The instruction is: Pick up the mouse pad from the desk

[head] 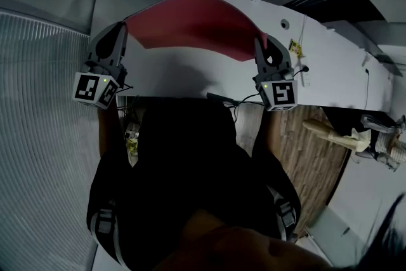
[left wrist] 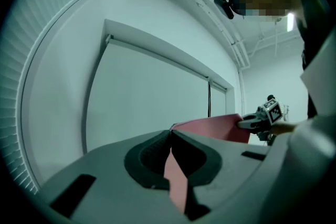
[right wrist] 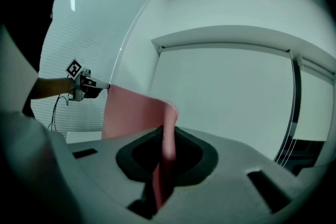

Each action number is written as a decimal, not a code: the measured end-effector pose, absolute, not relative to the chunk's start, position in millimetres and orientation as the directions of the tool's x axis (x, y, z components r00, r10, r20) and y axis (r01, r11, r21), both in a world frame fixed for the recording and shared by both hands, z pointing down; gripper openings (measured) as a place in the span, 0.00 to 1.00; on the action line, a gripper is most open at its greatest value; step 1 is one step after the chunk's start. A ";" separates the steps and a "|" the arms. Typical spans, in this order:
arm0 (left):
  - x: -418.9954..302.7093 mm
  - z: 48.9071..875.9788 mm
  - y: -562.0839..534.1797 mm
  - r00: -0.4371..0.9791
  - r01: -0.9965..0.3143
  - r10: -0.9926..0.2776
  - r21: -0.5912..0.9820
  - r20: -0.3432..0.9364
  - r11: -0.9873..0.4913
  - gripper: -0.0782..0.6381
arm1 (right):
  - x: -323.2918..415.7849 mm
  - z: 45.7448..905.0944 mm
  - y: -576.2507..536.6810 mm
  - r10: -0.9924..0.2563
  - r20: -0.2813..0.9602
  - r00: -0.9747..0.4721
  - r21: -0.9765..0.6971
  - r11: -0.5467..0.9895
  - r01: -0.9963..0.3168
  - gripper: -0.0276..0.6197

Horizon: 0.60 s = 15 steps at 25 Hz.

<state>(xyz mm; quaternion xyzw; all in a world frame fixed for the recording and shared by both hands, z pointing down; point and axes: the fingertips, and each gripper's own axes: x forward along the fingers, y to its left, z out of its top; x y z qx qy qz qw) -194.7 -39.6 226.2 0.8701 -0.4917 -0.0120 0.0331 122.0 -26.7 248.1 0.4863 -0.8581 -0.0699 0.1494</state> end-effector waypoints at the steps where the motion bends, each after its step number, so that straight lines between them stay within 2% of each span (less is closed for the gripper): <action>1: -194.5 221.5 -37.0 0.515 -0.856 -0.857 0.068 0.020 -0.513 0.13 | 121.2 243.9 -24.9 -0.855 0.188 -0.483 0.268 0.518 -0.812 0.09; 8: -199.9 186.3 -25.3 0.514 -0.854 -0.857 0.072 -0.046 -0.516 0.12 | 120.2 215.8 -16.6 -0.858 0.152 -0.491 0.271 0.514 -0.814 0.09; 15: -205.7 178.2 -25.5 0.511 -0.855 -0.857 0.068 -0.060 -0.515 0.12 | 120.2 210.9 -16.9 -0.857 0.143 -0.496 0.252 0.516 -0.819 0.09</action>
